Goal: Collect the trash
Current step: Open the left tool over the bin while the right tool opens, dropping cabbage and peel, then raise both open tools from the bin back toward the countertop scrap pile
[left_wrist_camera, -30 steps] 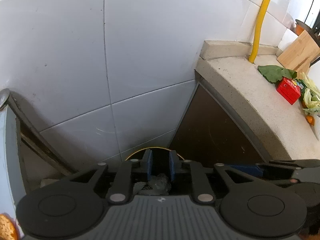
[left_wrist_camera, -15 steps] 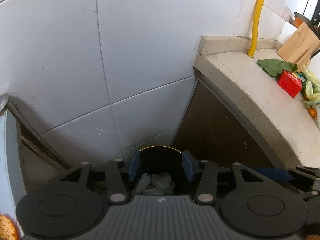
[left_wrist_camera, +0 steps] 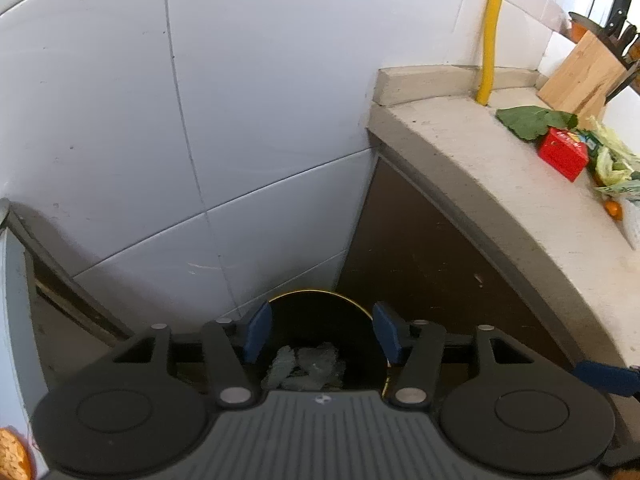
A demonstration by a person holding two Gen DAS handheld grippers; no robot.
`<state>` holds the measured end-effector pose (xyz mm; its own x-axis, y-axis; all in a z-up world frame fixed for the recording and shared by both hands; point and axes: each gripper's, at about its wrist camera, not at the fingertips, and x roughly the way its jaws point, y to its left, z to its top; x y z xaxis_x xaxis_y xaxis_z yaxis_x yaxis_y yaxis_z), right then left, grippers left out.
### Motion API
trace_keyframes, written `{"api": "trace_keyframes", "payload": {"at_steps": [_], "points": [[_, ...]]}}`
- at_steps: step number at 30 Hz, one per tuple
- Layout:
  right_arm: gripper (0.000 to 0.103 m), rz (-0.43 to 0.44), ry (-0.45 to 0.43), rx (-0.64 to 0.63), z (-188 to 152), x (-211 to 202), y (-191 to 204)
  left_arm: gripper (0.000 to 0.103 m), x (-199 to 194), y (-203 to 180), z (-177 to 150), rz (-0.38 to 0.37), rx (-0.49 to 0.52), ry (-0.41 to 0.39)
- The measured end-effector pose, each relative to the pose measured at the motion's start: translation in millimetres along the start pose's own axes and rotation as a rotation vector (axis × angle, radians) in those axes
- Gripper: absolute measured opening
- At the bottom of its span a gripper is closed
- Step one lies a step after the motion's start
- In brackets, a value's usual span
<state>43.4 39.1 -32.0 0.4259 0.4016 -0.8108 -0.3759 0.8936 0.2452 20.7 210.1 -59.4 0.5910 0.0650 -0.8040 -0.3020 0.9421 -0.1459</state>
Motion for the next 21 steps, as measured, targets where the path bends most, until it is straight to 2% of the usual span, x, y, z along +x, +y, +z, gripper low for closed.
{"api": "trace_keyframes", "payload": {"at_steps": [2, 12, 21], "points": [[0.103, 0.0, 0.0, 0.008, -2, -6, -7, 0.057, -2, 0, 0, 0.0, 0.003, -0.007], [0.103, 0.071, -0.069, 0.061, 4, -24, -47, 0.059, -7, -2, -2, 0.029, 0.017, -0.058], [0.103, 0.035, -0.128, 0.051, 21, -35, -80, 0.059, -12, -29, -6, 0.034, 0.099, -0.079]]}}
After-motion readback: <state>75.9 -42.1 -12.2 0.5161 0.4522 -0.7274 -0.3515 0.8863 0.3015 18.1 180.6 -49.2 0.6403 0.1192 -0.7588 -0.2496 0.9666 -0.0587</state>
